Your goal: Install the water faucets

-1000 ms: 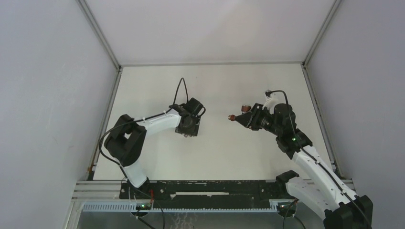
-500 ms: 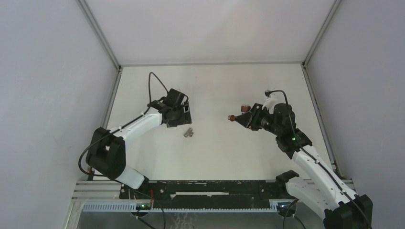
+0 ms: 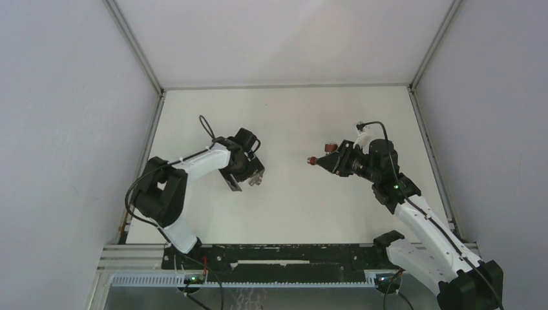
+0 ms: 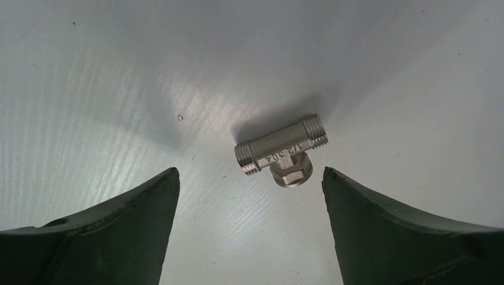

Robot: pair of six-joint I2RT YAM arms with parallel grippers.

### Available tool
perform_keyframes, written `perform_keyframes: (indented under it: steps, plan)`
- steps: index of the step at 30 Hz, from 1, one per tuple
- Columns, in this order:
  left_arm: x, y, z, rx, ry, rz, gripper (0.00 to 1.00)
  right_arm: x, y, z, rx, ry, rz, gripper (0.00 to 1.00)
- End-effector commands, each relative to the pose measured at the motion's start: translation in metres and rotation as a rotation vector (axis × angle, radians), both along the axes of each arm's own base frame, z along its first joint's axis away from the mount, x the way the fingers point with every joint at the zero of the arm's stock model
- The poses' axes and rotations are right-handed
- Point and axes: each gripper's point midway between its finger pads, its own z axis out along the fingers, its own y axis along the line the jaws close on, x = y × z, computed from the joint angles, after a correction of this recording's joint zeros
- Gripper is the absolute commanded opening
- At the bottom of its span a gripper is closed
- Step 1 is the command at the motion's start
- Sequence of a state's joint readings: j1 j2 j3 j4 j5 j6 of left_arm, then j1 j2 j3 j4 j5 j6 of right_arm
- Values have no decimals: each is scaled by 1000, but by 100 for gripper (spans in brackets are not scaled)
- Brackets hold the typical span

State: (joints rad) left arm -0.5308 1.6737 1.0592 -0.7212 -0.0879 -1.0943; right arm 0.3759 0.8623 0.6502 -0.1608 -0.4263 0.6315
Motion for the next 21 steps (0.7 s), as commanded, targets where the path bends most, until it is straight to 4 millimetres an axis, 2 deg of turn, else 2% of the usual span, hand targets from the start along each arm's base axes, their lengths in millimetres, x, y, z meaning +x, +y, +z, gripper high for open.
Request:
perform_keyframes:
  steps: [1,8,15,21]
  plan:
    - [1,-9,-3,-28,26,78,91,4,5,38,39,-107,20,0]
    - [7,-1,-8,53,56,152,88,3,8,37,44,-104,36,0]
    - [17,-8,-6,55,43,133,87,0,9,35,43,-93,51,0]
    - [25,-10,0,73,20,125,92,0,10,33,42,-88,60,0]
